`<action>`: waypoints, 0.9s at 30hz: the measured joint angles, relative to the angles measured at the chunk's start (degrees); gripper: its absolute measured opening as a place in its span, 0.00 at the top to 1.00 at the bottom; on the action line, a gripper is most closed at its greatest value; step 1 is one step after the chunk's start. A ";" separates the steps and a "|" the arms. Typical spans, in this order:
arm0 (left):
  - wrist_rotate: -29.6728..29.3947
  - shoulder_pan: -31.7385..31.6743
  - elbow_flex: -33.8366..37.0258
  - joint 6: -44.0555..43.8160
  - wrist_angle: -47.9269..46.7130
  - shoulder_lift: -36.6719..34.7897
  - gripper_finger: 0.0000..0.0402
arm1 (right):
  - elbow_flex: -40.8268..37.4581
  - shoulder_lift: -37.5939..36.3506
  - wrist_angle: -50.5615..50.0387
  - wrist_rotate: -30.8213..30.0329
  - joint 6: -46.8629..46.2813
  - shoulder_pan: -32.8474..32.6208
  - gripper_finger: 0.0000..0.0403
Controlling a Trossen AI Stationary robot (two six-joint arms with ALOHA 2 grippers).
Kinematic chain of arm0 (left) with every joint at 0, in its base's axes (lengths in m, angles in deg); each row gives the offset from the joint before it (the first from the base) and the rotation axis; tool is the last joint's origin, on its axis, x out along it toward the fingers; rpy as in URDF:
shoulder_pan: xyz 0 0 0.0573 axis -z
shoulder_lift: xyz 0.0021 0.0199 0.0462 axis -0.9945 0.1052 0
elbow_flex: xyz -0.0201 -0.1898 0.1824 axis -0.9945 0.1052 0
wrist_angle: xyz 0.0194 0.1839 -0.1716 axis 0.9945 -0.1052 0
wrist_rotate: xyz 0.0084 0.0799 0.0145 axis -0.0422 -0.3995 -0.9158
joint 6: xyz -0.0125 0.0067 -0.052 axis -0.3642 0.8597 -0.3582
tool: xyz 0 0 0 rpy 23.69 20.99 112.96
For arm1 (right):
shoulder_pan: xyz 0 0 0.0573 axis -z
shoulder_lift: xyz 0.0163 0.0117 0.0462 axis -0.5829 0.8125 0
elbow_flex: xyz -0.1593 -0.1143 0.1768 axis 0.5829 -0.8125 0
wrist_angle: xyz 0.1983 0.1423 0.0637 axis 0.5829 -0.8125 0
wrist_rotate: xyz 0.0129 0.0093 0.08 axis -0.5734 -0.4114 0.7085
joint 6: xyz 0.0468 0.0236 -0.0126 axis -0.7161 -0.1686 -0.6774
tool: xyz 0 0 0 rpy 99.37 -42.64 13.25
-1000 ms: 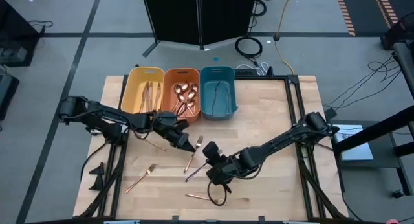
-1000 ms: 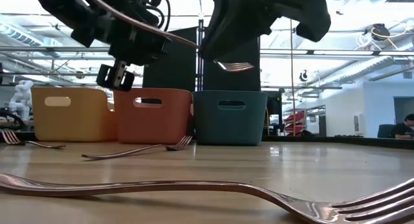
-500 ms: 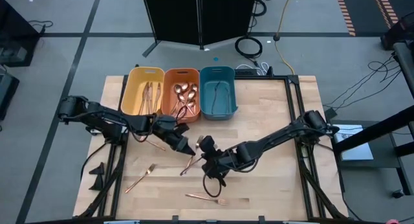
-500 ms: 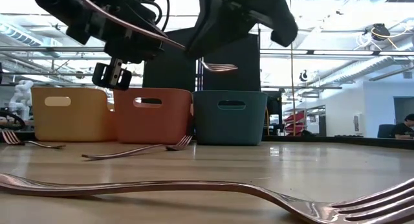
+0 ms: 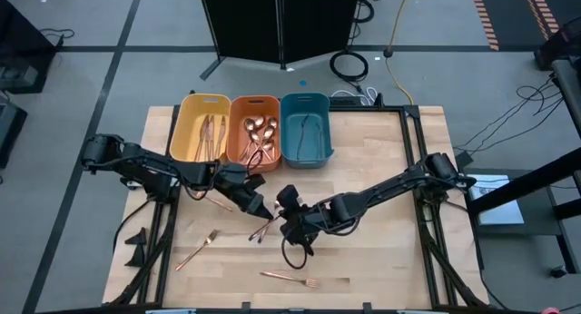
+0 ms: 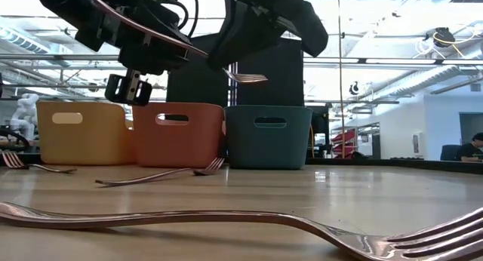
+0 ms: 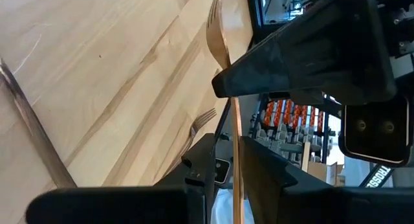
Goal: Sort silverware
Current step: Put the gold fork into the blue bin
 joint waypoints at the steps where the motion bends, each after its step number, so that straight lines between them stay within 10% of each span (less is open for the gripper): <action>1: 0.00 0.00 0.00 0.01 -0.12 0.00 0.83 | 0.00 -0.01 -0.02 0.82 0.00 0.22 1.00; 27: 0.52 0.00 0.04 10.10 -0.93 0.00 0.99 | 0.00 -0.01 1.05 1.02 -0.06 1.63 0.95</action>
